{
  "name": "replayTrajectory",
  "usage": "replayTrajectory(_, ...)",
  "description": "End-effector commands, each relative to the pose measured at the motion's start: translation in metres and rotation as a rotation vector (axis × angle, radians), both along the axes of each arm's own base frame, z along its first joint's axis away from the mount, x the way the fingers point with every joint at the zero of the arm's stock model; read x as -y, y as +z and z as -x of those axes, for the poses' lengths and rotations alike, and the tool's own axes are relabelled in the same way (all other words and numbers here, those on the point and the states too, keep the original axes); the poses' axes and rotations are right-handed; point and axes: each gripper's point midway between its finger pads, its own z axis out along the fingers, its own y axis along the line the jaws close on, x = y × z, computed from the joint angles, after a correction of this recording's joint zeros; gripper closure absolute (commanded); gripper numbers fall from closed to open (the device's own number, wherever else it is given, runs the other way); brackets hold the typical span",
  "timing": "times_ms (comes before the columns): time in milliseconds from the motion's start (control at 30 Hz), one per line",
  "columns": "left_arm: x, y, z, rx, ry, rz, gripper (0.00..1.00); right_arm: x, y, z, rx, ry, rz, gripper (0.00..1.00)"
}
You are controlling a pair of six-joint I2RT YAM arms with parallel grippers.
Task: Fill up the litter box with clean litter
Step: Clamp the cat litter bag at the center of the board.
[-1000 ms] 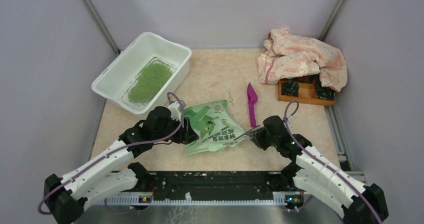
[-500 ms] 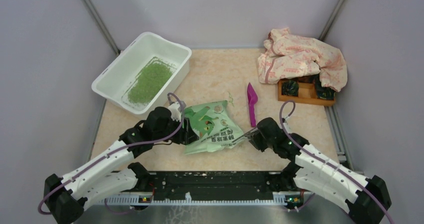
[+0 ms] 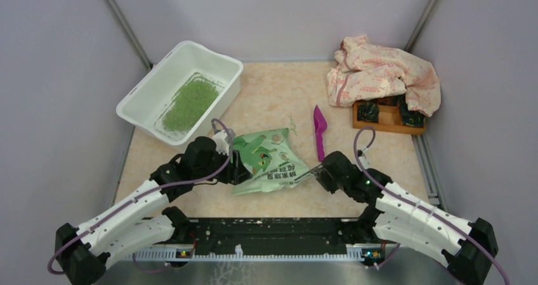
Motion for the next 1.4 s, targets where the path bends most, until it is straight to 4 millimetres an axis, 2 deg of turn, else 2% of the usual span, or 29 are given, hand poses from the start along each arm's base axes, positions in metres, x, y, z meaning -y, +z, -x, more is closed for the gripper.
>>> replayTrajectory(0,0.003,0.007,0.0,0.023,-0.012,0.033,0.4,-0.002,0.021,-0.006,0.052,-0.033,-0.011,1.0)
replayTrajectory(933,0.0,0.009,0.007,-0.003,-0.008,0.044,0.39,-0.026,0.006,-0.005,0.062,-0.068,-0.067,1.0)
replayTrajectory(1133,-0.008,0.013,0.019,-0.124,0.093,0.086,0.25,-0.024,0.001,-0.003,0.062,-0.069,-0.072,1.0)
replayTrajectory(1167,-0.008,0.013,0.023,-0.157,0.107,0.091,0.18,-0.023,0.001,-0.002,0.063,-0.069,-0.074,1.0)
replayTrajectory(1233,-0.01,0.014,0.028,-0.228,0.144,0.093,0.11,-0.022,0.0,-0.002,0.065,-0.07,-0.073,1.0)
replayTrajectory(1267,-0.01,0.016,0.031,-0.259,0.157,0.093,0.03,-0.022,0.0,-0.002,0.066,-0.069,-0.072,1.0)
replayTrajectory(1367,-0.015,0.018,0.038,-0.363,0.232,0.086,0.01,-0.022,0.0,-0.003,0.073,-0.066,-0.071,1.0)
